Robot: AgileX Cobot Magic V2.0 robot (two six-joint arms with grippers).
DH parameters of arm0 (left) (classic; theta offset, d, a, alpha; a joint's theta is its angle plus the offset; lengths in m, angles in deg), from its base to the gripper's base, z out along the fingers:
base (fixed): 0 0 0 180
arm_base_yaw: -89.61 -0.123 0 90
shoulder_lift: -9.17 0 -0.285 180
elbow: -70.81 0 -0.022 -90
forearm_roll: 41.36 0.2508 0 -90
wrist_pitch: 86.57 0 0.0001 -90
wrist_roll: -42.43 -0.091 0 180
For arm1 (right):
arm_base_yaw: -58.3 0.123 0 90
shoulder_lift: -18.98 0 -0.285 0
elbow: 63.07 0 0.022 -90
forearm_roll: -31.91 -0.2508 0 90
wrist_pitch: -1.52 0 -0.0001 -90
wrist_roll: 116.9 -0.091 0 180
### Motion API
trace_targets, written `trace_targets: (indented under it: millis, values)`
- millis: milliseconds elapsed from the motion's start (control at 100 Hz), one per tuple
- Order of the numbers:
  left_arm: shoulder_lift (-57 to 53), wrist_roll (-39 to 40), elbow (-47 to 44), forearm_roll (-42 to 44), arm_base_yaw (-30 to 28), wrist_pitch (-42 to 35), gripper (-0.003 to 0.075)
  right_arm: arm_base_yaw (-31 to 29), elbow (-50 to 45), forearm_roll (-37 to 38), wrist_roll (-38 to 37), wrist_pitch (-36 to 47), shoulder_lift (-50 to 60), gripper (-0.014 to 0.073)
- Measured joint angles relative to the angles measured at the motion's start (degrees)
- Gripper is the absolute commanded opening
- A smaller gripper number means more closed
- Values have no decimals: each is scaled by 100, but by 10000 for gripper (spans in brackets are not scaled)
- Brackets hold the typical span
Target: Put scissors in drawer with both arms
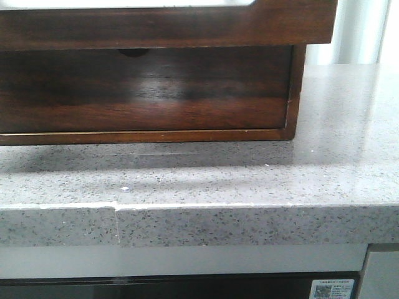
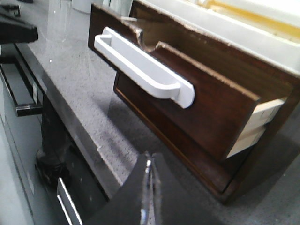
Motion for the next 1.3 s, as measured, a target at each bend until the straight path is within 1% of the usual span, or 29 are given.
trace_targets:
  millis: [210,1120,1230,1300]
  values:
    - [0,0,0,-10,0,0,-22,0,-68,-12,0,-102,0,-48]
    - [0,0,0,-10,0,0,-22,0,-68,-15,0,-100,0,-48]
    - [0,0,0,-10,-185,0,-22,0,-68,-25,-4,-100,0,-48]
    - [0,4,-10,-10,-454,0,-22,0,-68,-25,-4,-100,0,-48]
